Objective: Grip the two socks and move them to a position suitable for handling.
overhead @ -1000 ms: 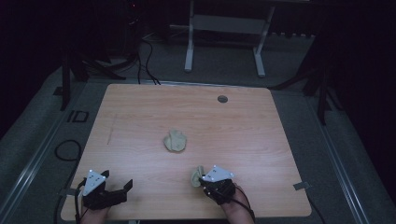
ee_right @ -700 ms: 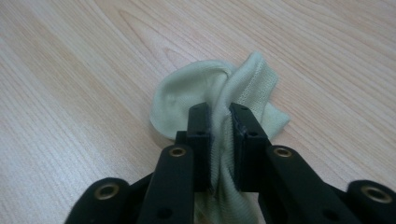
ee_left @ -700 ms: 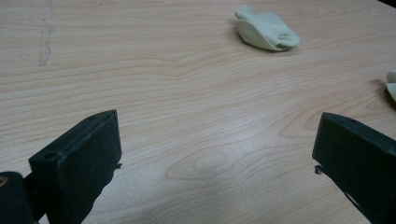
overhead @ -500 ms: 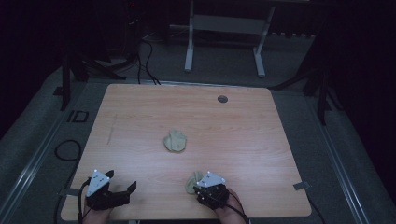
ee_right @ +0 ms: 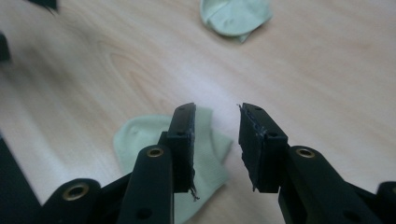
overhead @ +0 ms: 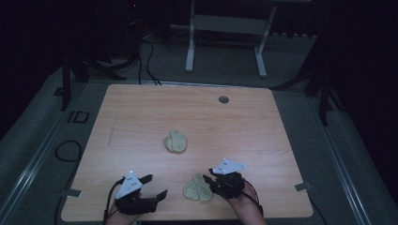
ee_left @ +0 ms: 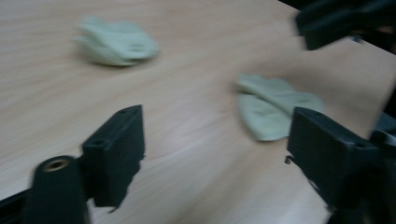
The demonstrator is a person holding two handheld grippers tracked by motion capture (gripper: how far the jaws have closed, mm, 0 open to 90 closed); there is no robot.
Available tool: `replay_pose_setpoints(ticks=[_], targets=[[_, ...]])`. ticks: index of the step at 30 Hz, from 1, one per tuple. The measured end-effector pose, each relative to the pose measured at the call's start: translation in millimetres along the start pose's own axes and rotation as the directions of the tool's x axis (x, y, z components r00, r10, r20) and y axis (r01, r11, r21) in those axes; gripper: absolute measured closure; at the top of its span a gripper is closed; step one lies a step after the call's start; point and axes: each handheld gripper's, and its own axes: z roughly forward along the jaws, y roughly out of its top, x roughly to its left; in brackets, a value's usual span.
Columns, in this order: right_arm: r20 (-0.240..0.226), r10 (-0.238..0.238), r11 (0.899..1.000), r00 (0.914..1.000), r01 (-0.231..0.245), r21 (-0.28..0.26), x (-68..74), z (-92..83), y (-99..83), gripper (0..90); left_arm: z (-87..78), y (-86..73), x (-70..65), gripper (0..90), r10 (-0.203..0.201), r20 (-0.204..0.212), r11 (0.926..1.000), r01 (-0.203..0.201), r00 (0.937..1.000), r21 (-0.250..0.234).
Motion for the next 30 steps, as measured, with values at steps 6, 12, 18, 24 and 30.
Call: replay_pose_setpoints(ticks=[6, 12, 18, 24, 30], targets=[[-0.036, 0.013, 0.998, 0.9993, -0.011, 0.062, -2.4, 22.2, -14.0, 64.0, 39.2, 7.8, -15.7, 37.2, 0.042, 0.025, 0.995, -0.044, 0.9988, 0.09], [-0.038, -0.012, 0.994, 0.9992, 0.016, 0.109, -2.4, 38.2, -20.4, 64.3, 68.1, 9.3, -11.8, 45.7, 0.025, 0.042, 0.9811, -0.033, 0.9988, 0.191], [-0.04, -0.035, 0.991, 0.9986, 0.04, 0.128, 0.8, 44.3, -25.7, 69.3, 80.7, 6.8, -11.9, 52.1, 0.011, 0.079, 0.9722, -0.029, 0.9968, 0.232], [-0.026, -0.042, 0.991, 0.9988, 0.045, 0.122, 5.0, 44.8, -27.2, 80.1, 83.6, 8.4, -14.2, 67.3, 0.024, 0.055, 0.9693, -0.037, 0.9982, 0.243], [0.007, -0.083, 0.99, 0.9965, 0.082, 0.118, 10.6, 45.1, -27.4, 83.2, 88.5, 9.3, -20.2, 86.1, 0.039, 0.063, 0.967, -0.054, 0.9972, 0.249]])
